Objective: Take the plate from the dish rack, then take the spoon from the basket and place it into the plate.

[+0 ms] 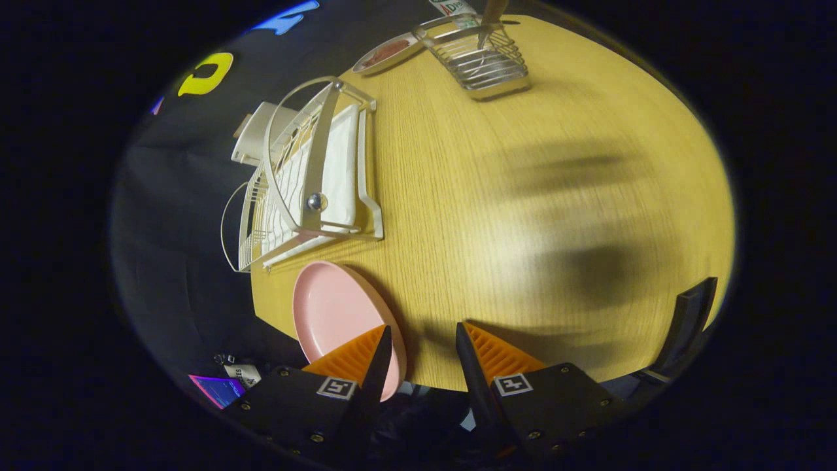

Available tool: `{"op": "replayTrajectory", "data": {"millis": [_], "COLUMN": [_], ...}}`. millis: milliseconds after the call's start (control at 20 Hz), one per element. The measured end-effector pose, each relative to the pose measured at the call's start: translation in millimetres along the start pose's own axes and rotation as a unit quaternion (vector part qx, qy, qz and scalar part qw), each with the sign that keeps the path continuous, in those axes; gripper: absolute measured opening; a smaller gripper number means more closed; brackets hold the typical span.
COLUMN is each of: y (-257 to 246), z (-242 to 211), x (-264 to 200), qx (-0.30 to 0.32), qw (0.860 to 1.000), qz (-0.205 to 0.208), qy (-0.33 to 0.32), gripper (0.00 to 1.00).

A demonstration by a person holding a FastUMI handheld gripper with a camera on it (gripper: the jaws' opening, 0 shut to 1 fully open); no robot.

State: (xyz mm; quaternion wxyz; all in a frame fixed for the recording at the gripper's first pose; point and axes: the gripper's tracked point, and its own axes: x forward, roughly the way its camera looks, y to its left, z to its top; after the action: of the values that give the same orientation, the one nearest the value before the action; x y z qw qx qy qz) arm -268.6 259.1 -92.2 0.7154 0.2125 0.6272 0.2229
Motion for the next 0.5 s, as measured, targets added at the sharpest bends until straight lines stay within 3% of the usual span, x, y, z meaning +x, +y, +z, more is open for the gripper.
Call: {"op": "replayTrajectory", "data": {"millis": [250, 500], "y": [-14.4, -28.5], "z": [69.1, 142.7], "x": [-44.6, -86.9], "qx": [0.04, 0.083], "qw": [0.989, 0.955], "qz": [-0.028, -0.056], "qy": [-0.138, -0.279], "gripper": [0.62, 0.62]}}
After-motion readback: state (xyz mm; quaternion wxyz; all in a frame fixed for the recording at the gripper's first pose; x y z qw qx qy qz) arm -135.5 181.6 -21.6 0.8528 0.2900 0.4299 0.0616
